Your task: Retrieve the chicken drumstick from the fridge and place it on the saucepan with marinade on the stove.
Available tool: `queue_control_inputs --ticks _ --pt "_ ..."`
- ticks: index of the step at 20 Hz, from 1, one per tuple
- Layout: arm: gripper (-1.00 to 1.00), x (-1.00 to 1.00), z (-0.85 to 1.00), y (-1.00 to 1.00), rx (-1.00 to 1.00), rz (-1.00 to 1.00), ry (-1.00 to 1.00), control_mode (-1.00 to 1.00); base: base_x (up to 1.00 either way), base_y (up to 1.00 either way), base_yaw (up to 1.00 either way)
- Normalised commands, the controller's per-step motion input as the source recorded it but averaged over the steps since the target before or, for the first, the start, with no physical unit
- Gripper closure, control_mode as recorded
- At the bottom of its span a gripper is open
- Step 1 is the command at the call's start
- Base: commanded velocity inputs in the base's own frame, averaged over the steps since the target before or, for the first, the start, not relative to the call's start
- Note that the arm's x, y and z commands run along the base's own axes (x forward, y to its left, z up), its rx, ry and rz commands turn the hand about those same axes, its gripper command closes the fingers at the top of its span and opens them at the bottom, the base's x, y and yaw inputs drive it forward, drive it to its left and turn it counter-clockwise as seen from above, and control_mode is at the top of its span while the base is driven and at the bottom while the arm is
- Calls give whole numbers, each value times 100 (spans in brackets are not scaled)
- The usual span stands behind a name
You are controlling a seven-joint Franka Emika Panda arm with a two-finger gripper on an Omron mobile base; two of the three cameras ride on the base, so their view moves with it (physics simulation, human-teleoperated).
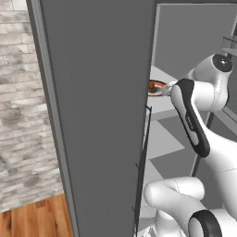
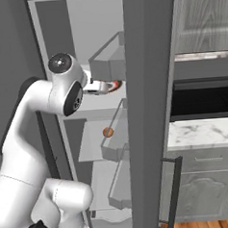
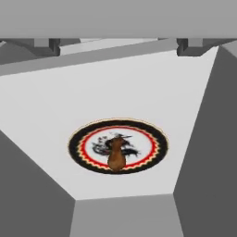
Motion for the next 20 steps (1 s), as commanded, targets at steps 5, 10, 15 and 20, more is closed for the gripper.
queue_control_inputs --ticks 5,10,15,20 --pt "-100 33 0 0 0 0 1 -100 0 0 0" --pt "-100 23 0 0 0 2 1 -100 0 0 0" --pt "-100 20 0 0 0 2 2 -100 0 0 0" --pt "-100 29 -6 0 0 3 2 -100 0 0 0"
